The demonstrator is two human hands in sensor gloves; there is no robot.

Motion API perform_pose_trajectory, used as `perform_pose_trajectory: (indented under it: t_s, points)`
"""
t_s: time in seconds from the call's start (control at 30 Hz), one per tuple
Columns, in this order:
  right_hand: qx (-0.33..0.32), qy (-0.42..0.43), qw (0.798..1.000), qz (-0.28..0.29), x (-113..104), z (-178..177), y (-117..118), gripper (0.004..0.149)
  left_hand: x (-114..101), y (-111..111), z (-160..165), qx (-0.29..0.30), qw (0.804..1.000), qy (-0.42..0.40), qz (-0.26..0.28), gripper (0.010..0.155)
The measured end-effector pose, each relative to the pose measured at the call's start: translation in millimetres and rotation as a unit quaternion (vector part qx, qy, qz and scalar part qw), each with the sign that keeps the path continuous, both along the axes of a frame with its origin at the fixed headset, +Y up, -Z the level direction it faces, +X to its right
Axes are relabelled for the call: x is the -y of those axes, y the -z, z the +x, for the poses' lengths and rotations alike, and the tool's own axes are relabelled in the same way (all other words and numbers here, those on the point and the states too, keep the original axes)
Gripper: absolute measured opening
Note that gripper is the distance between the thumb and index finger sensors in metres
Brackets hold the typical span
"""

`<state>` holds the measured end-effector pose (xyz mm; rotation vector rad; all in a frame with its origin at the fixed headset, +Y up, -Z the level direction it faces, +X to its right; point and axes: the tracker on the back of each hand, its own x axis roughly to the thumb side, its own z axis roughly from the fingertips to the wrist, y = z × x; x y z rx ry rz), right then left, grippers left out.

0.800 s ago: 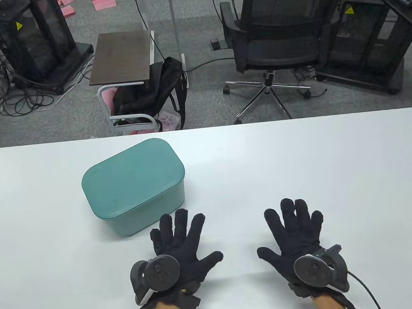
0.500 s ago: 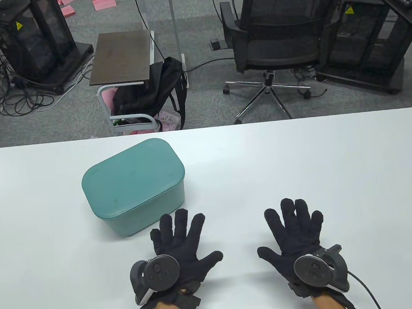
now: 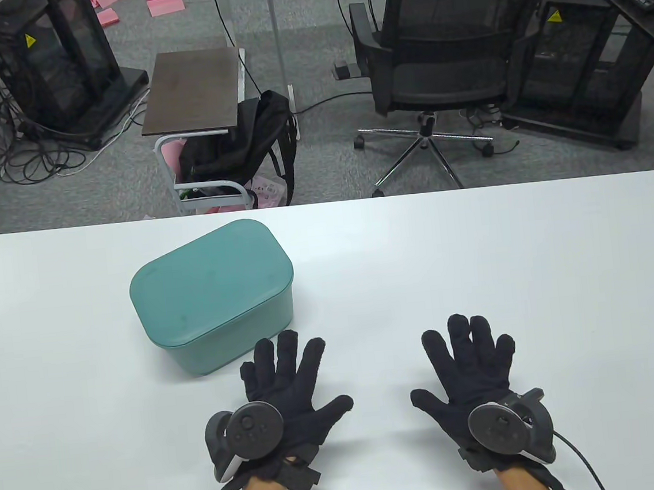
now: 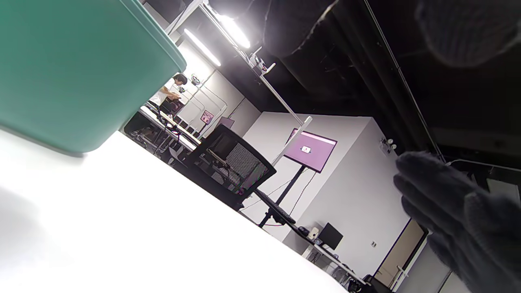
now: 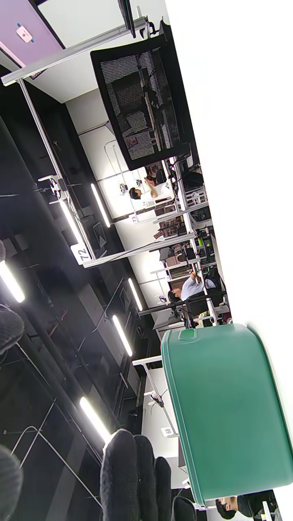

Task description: Remove lid from plastic storage box

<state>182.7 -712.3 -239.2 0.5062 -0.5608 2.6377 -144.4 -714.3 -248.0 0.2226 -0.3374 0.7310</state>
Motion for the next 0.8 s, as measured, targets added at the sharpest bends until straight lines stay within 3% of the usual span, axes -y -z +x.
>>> perform_pose_trajectory:
  t_s: [0.3, 0.53, 0.67, 0.8]
  points:
    - [0.005, -0.004, 1.000, -0.010, 3.1, 0.5, 3.4, 0.081, -32.3, 6.5, -29.6, -0.018, 0.995, -0.097, -0.006, 0.091]
    - [0.011, -0.007, 1.000, -0.012, 3.2, 1.9, 4.5, 0.081, -55.2, 22.2, -105.9, -0.101, 0.972, -0.213, -0.001, 0.087]
    - [0.017, -0.004, 1.000, -0.011, 2.2, 4.9, 4.3, 0.081, -42.0, 28.7, -152.8, -0.193, 0.946, -0.259, 0.005, 0.085]
    - [0.022, 0.001, 1.000, -0.011, 2.0, 7.2, 5.1, 0.081, -8.5, 36.4, -193.4, -0.271, 0.915, -0.294, -0.052, 0.086]
